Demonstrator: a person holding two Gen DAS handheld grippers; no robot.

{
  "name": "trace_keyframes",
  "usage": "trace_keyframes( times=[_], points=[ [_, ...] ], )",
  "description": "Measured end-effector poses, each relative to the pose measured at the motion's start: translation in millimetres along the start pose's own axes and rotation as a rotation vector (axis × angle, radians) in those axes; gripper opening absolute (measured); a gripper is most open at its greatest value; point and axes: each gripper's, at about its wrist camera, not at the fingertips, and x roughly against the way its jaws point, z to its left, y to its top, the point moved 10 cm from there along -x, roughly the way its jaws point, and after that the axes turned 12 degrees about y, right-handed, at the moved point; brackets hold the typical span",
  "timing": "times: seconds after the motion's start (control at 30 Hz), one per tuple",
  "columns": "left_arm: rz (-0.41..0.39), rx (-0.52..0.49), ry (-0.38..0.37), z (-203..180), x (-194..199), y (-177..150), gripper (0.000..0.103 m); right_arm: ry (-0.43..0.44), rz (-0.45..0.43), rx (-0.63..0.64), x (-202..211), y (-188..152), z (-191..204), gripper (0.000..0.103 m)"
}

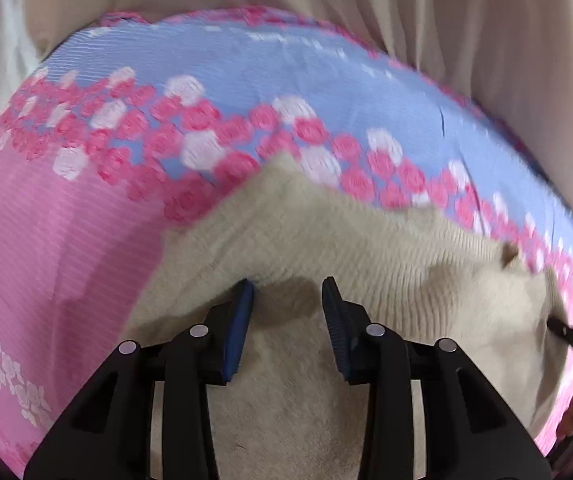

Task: Fold small clothes
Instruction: 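Open both grippers and release the folded sweater onto the bedspread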

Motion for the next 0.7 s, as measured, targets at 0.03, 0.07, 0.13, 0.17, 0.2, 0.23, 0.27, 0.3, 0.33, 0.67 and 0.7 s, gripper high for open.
trace_keyframes(
  times=[0.03,0.07,0.13,0.17,0.2,0.23,0.27,0.3,0.33,0.67,0.7],
  points=[
    [-0.023,0.021,0.027,7.9,0.8,3.6,0.035,0.001,-0.009,0.056,-0.9,0.2,8.7,0.02],
    [-0.023,0.02,0.047,10.7,-4.1,6.8,0.035,-0.023,0.0,0.101,-7.4,-0.8,9.6,0.023],
    [0.0,0.0,0.064,10.9,-19.4,10.0,0.036,-0.086,0.059,0.11,-28.7,-5.8,-3.0,0.024],
    [-0.008,-0.017,0.071,13.2,-21.7,11.9,0.039,-0.075,0.046,0.091,-29.6,-2.7,-6.2,0.023],
    [-0.018,-0.051,0.091,11.8,-23.0,14.6,0.039,-0.061,0.04,0.06,-23.3,1.7,-5.6,0.022],
    [-0.017,-0.062,0.097,12.4,-21.3,16.3,0.039,-0.049,0.025,0.048,-16.8,5.5,-2.5,0.022],
    [-0.015,-0.055,0.094,14.9,-20.4,17.9,0.039,-0.021,-0.019,0.048,-6.2,13.0,4.7,0.024],
    [-0.011,-0.037,0.087,17.7,-20.9,19.4,0.039,0.0,-0.049,0.067,-1.4,18.4,9.6,0.026],
    [-0.006,-0.009,0.07,20.8,-23.2,20.0,0.039,-0.032,-0.031,0.088,-6.2,19.3,6.6,0.026],
    [-0.071,-0.073,-0.013,10.5,32.3,7.9,0.048,-0.042,-0.079,0.094,49.1,-13.3,14.0,0.028],
    [-0.075,-0.081,-0.019,10.2,39.2,1.2,0.052,-0.041,-0.069,0.105,51.3,-26.9,15.5,0.031]
  ],
)
